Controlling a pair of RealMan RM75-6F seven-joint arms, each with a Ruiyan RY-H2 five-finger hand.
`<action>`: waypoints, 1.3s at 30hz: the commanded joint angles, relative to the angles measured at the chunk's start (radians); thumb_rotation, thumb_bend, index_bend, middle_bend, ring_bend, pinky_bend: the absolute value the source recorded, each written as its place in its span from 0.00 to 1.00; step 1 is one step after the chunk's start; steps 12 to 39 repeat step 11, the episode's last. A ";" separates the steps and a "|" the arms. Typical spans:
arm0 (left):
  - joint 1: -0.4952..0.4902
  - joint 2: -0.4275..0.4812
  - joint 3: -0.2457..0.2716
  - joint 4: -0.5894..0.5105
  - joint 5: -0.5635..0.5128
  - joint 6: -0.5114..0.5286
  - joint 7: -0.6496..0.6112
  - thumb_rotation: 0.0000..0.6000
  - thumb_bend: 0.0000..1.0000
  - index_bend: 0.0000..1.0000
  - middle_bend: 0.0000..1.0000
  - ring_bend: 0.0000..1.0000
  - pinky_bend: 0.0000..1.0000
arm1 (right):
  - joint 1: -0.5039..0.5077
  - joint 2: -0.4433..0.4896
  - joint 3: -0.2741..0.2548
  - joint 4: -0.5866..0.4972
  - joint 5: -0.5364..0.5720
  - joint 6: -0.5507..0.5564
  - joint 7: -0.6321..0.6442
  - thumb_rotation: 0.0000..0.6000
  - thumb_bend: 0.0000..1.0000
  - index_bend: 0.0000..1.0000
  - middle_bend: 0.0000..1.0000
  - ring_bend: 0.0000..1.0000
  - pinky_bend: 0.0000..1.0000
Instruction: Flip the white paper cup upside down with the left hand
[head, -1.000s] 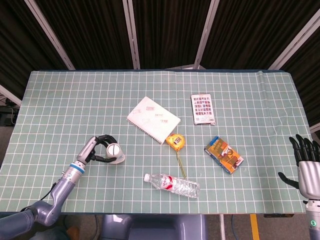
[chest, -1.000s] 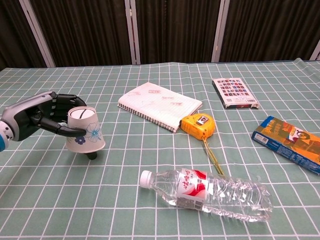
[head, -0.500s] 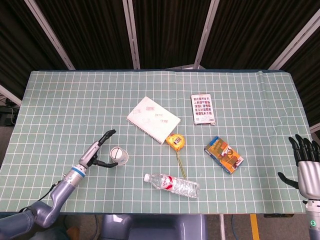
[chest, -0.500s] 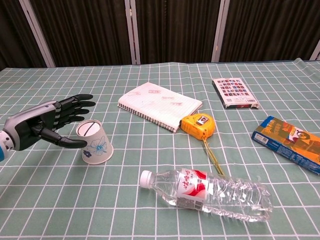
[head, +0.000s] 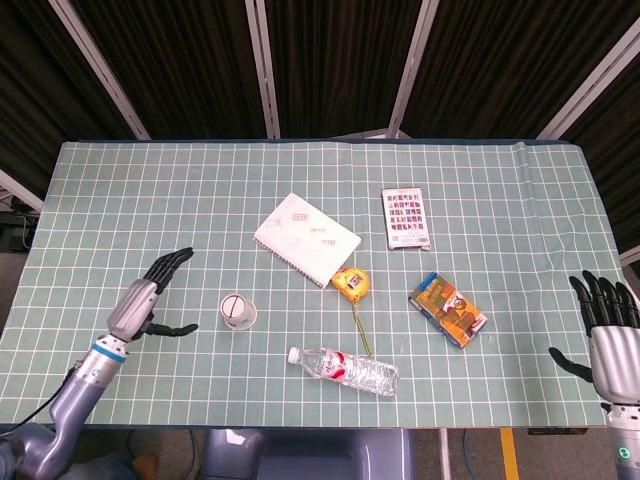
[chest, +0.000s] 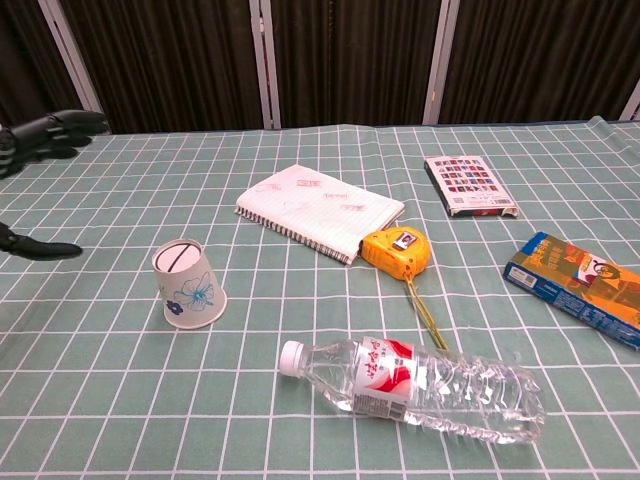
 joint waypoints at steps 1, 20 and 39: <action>0.147 0.185 0.020 -0.268 -0.066 0.146 0.446 1.00 0.00 0.00 0.00 0.00 0.00 | -0.002 0.003 -0.003 -0.002 -0.008 0.005 0.005 1.00 0.00 0.00 0.00 0.00 0.00; 0.250 0.257 0.054 -0.351 -0.083 0.233 0.597 1.00 0.00 0.00 0.00 0.00 0.00 | -0.007 0.008 -0.007 0.001 -0.026 0.020 0.014 1.00 0.00 0.00 0.00 0.00 0.00; 0.250 0.257 0.054 -0.351 -0.083 0.233 0.597 1.00 0.00 0.00 0.00 0.00 0.00 | -0.007 0.008 -0.007 0.001 -0.026 0.020 0.014 1.00 0.00 0.00 0.00 0.00 0.00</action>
